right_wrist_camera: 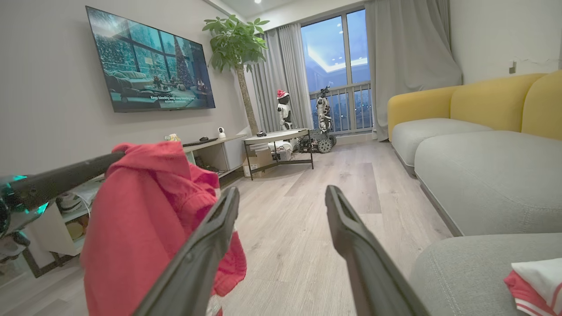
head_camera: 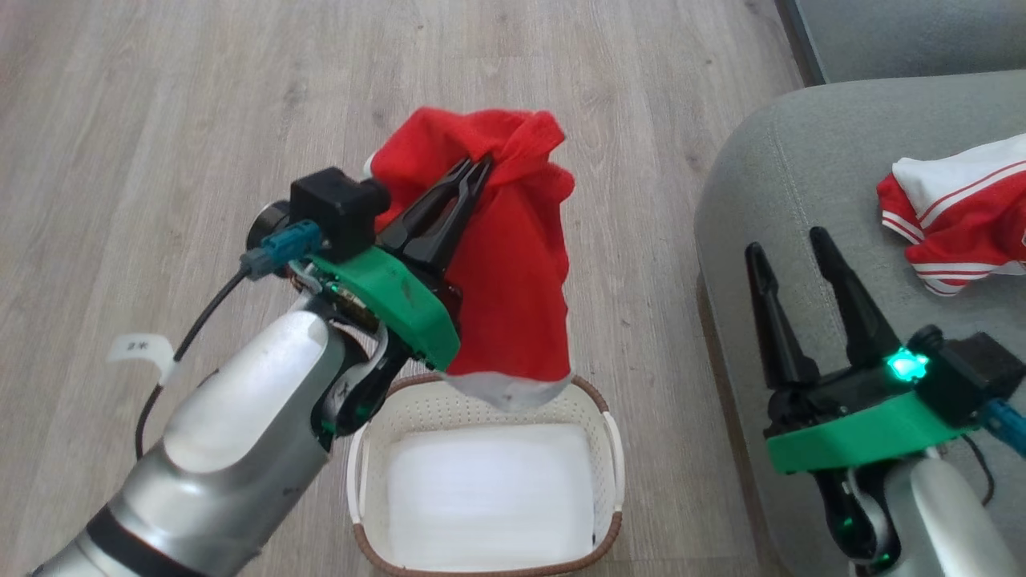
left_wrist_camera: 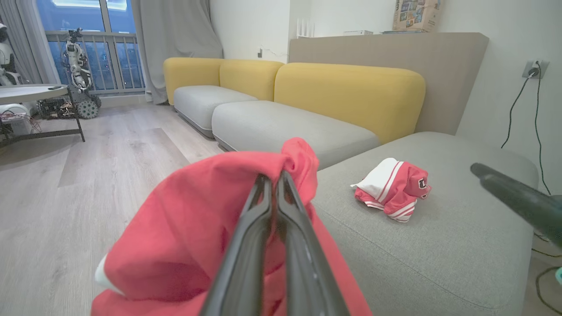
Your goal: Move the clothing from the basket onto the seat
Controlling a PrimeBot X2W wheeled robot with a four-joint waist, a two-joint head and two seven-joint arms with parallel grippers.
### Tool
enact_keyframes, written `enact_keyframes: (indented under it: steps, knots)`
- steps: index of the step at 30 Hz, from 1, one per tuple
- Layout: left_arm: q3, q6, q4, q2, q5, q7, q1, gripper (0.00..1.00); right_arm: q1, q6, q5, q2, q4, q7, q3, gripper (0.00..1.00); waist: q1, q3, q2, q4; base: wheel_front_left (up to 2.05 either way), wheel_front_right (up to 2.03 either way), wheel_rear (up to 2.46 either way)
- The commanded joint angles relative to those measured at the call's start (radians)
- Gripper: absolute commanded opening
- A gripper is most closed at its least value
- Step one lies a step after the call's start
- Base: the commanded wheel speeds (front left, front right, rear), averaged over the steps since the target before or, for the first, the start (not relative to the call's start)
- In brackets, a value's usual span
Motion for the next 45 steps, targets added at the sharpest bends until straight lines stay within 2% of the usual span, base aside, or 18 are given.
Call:
enact_keyframes:
  steps: [1, 8, 14, 22, 30, 36, 44, 45]
  knots:
    - [0.045, 0.007, -0.037, 0.030, 0.006, 0.002, -0.067, 0.00, -0.016, 0.000, 0.010, -0.014, -0.028, 0.000, 0.023, 1.00, 0.0001, -0.001, -0.0001, 0.000, 0.00, 0.00, 0.00]
    - [0.041, 0.016, -0.058, 0.029, 0.004, 0.014, -0.073, 0.00, -0.045, 0.000, 0.025, -0.040, -0.022, 0.015, 0.105, 1.00, 0.0001, 0.000, -0.0001, -0.003, 0.00, 0.00, 0.00]
    - [0.037, 0.013, -0.059, 0.025, 0.000, 0.016, -0.081, 0.00, -0.124, 0.000, 0.039, -0.063, 0.020, 0.056, 0.251, 1.00, 0.0001, 0.005, -0.0001, -0.002, 0.00, 0.00, 0.00]
    - [0.015, 0.009, -0.060, 0.001, 0.000, 0.021, -0.087, 0.00, -0.257, 0.000, 0.086, -0.070, 0.139, 0.120, 0.440, 1.00, 0.0001, 0.002, -0.0001, 0.016, 0.00, 0.00, 0.00]
    - [-0.010, 0.003, -0.068, -0.019, 0.001, 0.025, -0.088, 0.00, -0.359, 0.000, 0.150, -0.053, 0.269, 0.135, 0.523, 1.00, 0.0001, 0.003, -0.0001, 0.036, 0.00, 0.00, 0.00]
    - [-0.046, -0.013, -0.062, -0.050, -0.002, 0.033, -0.083, 0.00, -0.440, 0.000, 0.217, -0.026, 0.398, 0.117, 0.604, 1.00, 0.0001, -0.010, -0.0001, 0.061, 0.00, 0.00, 0.00]
    - [-0.066, -0.019, -0.051, -0.065, -0.007, 0.034, -0.077, 0.00, -0.515, 0.000, 0.263, -0.008, 0.495, 0.039, 0.685, 1.00, 0.0001, -0.014, -0.0001, 0.075, 0.00, 0.00, 0.00]
    - [-0.066, -0.019, -0.050, -0.064, -0.008, 0.033, -0.077, 0.00, -0.521, 0.000, 0.267, -0.007, 0.505, 0.030, 0.689, 0.55, 0.0001, -0.014, -0.0001, 0.075, 0.00, 0.00, 0.00]
